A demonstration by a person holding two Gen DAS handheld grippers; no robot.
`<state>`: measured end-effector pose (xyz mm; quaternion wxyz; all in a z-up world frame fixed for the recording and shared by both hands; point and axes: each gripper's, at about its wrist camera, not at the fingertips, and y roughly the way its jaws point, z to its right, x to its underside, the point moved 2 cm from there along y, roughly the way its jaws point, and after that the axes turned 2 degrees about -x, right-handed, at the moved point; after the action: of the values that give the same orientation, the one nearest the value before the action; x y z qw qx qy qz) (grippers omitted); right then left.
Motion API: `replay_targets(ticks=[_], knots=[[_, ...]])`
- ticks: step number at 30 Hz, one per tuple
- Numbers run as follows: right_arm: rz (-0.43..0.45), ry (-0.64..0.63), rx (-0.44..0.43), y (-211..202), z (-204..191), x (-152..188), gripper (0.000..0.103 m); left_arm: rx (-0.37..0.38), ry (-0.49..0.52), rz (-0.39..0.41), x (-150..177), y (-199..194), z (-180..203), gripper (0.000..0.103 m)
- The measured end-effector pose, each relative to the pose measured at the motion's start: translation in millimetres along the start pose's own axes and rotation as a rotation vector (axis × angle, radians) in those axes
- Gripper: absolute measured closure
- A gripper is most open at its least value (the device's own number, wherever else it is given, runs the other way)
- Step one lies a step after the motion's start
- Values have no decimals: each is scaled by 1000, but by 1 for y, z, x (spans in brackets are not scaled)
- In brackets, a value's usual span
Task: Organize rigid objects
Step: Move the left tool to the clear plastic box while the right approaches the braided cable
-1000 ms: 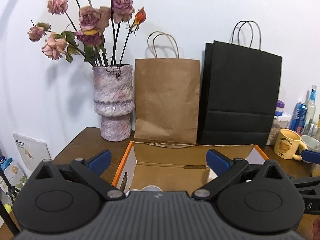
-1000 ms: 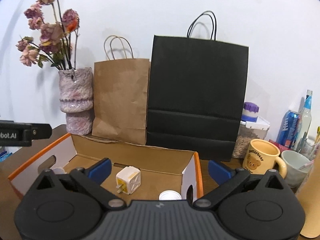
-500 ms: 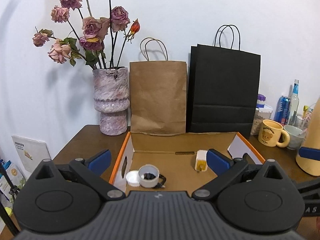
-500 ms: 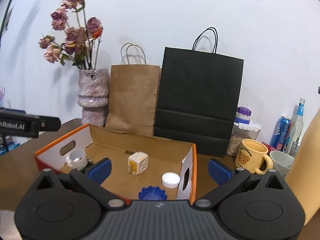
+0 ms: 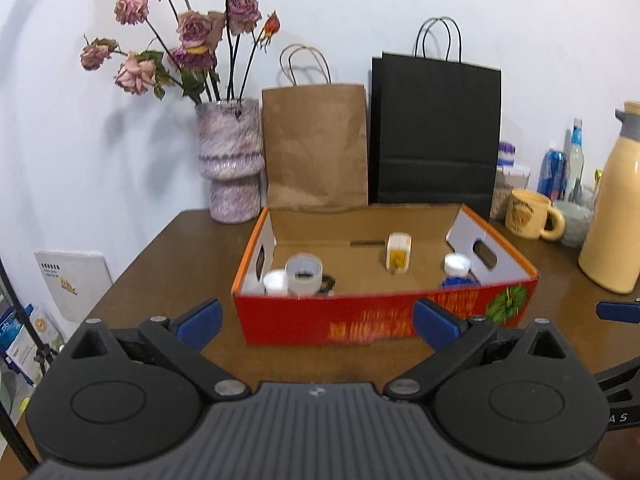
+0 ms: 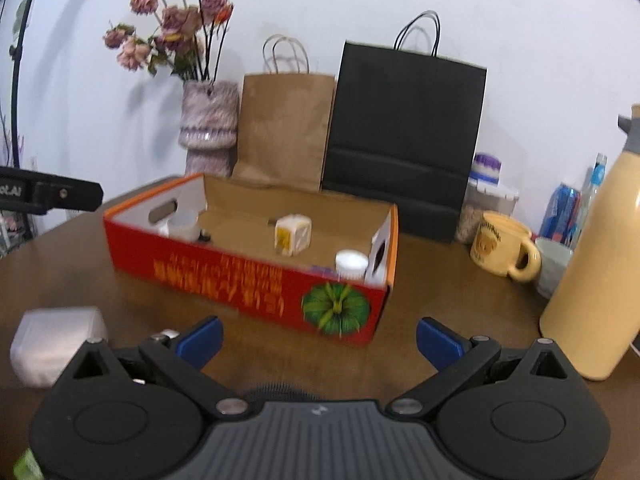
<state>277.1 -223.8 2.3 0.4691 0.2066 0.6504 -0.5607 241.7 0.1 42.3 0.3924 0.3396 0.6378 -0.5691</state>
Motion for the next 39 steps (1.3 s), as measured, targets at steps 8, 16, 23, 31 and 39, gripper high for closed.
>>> replay_targets(ticks=[8, 16, 23, 31, 39], knots=[[-112, -31, -33, -3, -8, 39, 0, -9, -5, -56, 26, -9, -7, 0], [-158, 0, -63, 13, -9, 55, 0, -18, -9, -85, 43, -18, -15, 0], [-171, 81, -102, 20, -1, 56, 0, -10, -14, -104, 53, -22, -22, 0], [-134, 91, -101, 12, -2, 55, 20, 7, -28, -123, 63, -20, -31, 0], [-50, 89, -57, -4, -4, 53, 21, 75, 48, -123, 72, -16, -21, 0]])
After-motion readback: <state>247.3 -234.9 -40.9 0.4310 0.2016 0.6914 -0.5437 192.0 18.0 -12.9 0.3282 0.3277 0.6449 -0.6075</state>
